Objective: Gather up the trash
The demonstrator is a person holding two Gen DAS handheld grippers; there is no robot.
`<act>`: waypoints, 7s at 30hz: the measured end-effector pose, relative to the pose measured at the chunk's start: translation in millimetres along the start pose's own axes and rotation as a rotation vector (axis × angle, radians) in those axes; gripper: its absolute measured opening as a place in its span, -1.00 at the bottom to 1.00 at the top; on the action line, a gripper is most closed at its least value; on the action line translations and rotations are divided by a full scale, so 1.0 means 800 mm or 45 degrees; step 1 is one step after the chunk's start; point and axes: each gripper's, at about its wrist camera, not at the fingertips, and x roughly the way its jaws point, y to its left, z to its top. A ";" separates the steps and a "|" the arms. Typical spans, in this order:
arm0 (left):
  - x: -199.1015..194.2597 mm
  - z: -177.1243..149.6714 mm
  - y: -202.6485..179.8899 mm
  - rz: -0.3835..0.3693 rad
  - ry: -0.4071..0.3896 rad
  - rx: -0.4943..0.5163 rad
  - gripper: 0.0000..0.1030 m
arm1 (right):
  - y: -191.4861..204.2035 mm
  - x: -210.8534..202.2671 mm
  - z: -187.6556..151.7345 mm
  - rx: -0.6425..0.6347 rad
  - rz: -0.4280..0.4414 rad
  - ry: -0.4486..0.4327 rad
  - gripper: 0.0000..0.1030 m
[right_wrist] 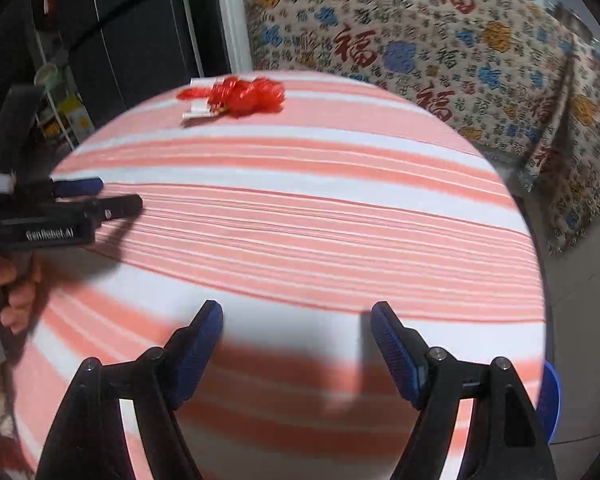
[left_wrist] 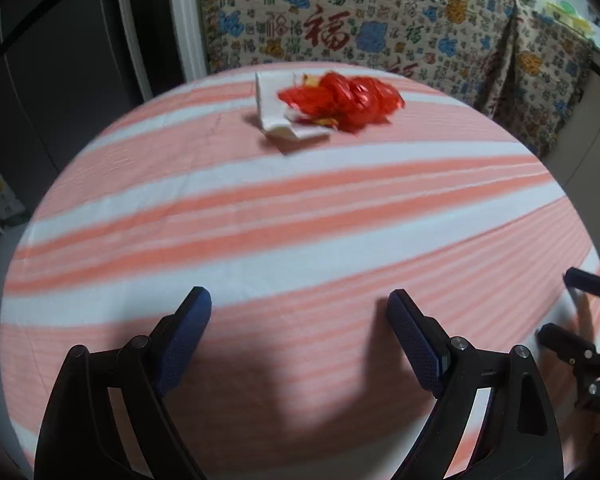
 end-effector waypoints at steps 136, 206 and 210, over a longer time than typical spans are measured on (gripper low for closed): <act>-0.150 -0.008 -0.292 -0.648 -0.121 0.313 -0.79 | -0.272 -0.195 -0.101 0.535 -0.031 -0.087 -0.34; -0.218 -0.054 -0.523 -0.405 -0.124 0.511 0.99 | -0.320 -0.398 -0.272 0.811 -0.609 -0.202 1.00; -0.221 -0.051 -0.515 -0.413 -0.119 0.514 0.99 | -0.310 -0.398 -0.268 0.801 -0.588 -0.189 1.00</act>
